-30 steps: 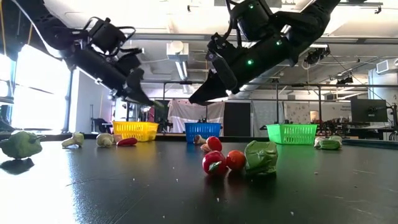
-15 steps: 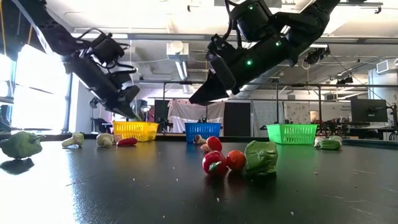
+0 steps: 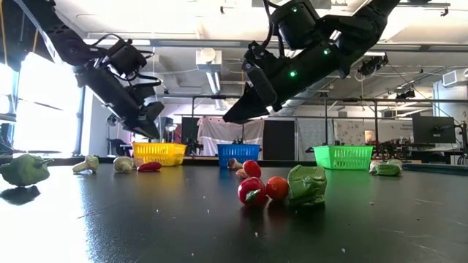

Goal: Sort produce into baskets
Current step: Put the green chili pepper into the yellow bin, then put the brown mushroom into the green bin

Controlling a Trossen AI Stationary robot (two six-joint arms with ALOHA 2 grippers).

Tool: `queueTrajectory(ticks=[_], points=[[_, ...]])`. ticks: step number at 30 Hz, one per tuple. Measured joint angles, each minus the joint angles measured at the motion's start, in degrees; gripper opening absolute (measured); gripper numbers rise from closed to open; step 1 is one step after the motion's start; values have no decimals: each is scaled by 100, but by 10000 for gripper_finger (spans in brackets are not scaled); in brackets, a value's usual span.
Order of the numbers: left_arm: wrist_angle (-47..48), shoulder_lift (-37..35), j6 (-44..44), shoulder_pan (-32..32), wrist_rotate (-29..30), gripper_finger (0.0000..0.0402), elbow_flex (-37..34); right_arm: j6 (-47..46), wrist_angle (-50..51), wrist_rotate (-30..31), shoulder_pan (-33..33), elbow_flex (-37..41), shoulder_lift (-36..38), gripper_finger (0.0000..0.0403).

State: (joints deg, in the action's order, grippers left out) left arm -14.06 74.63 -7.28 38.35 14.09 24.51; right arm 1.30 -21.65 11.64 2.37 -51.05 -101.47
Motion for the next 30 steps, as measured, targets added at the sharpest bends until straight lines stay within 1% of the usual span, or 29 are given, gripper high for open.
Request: queueTrajectory(ticks=[3, 6, 10, 15, 18, 21, 25, 27, 30], points=[[-17, 0, 27, 0, 13, 104, 0, 0, 2, 0, 0, 0, 0, 134], [-178, -1, 201, -37, 22, 101, -34, 0, 2, 0, 0, 0, 0, 134], [-882, -2, 471, -258, -24, 63, -296, -2, 28, 0, -7, 0, 0, 134], [-1742, -4, 545, -622, -29, 11, -645, -199, 117, 0, -13, 0, 0, 134], [-2232, -4, 632, -852, -35, 3, -808, -571, 51, -46, -24, 0, 14, 134], [-2797, -4, 793, -1120, -37, 5, -986, -941, 182, -319, -53, 0, 206, 134], [-3320, -4, 1050, -1496, -46, 2, -1137, -1189, 841, -472, -252, 0, 629, 134], [-3412, -4, 1164, -1659, -44, 1, -1156, -1368, 1364, -478, -358, 0, 885, 134], [-3470, -4, 1382, -1859, -44, 1, -1156, -1941, 2260, -479, -527, 0, 1237, 134]])
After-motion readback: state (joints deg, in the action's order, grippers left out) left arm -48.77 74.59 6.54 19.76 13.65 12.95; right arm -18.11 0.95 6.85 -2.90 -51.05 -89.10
